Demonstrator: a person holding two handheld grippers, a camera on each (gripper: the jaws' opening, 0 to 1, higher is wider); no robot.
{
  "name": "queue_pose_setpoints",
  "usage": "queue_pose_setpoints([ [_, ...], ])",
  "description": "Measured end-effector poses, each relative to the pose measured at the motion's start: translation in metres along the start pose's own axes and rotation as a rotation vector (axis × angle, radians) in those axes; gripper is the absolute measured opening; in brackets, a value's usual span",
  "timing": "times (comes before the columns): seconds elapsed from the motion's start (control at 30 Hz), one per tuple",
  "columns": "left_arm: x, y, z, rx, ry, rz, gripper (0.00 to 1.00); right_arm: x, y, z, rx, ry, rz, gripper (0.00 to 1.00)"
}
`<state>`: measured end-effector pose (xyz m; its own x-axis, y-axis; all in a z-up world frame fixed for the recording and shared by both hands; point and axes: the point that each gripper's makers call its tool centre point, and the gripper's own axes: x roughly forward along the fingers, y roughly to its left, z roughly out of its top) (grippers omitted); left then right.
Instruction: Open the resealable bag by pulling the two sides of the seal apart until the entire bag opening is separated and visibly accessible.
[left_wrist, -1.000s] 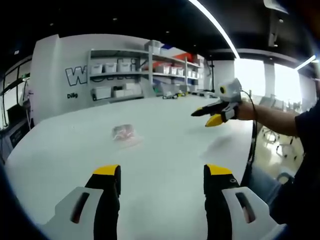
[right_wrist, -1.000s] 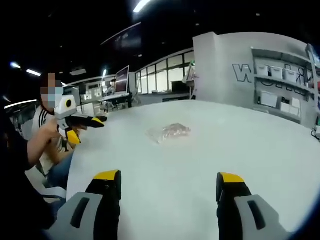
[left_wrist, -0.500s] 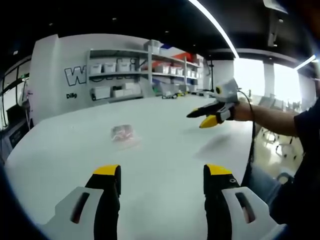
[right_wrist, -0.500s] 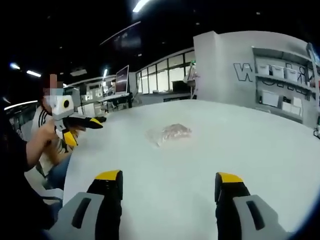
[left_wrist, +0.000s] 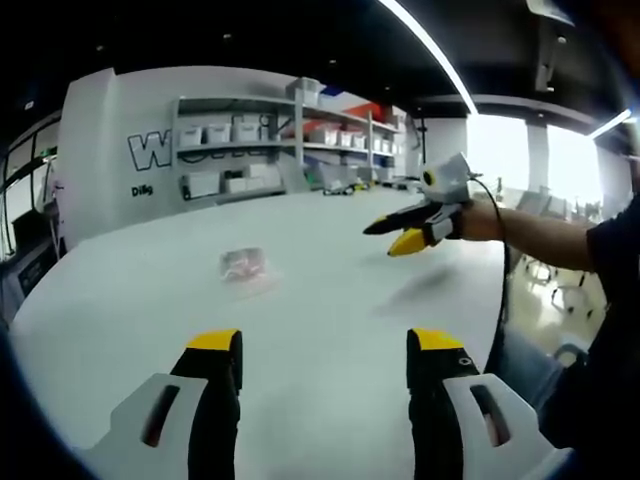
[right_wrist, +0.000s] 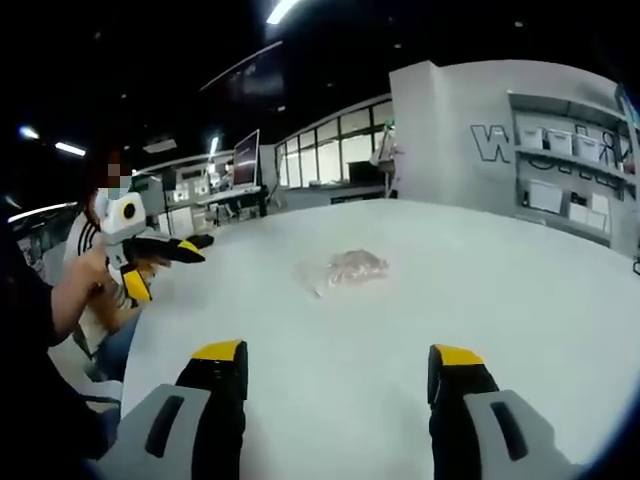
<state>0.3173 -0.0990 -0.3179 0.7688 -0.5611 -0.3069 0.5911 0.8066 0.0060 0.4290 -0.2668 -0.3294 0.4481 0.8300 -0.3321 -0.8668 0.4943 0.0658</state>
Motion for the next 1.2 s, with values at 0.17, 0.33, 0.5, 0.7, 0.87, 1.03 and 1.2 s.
queue_pose_setpoints([
  [0.17,0.001,0.000,0.000,0.001,0.001,0.001,0.66,0.006,-0.002,0.001,0.003,0.001,0.003,0.71],
  [0.33,0.002,0.000,-0.001,0.000,0.001,0.000,0.66,0.012,-0.003,0.002,0.005,-0.004,0.006,0.70],
  [0.5,0.002,0.001,-0.002,0.000,0.005,0.000,0.66,0.017,-0.004,0.000,0.008,0.003,0.011,0.70],
  [0.7,0.002,0.000,-0.002,-0.007,0.001,-0.005,0.66,0.022,-0.002,-0.001,0.006,0.008,0.020,0.69],
  [0.87,0.003,-0.002,-0.001,-0.007,0.000,-0.008,0.66,0.027,0.002,0.000,-0.001,0.006,0.027,0.68],
  [1.03,0.004,-0.003,0.000,-0.003,-0.001,-0.008,0.66,0.031,0.003,0.002,0.002,-0.001,0.033,0.67],
  [1.2,0.006,-0.002,-0.001,-0.003,0.005,-0.008,0.66,0.034,0.002,0.005,0.004,-0.012,0.038,0.66],
])
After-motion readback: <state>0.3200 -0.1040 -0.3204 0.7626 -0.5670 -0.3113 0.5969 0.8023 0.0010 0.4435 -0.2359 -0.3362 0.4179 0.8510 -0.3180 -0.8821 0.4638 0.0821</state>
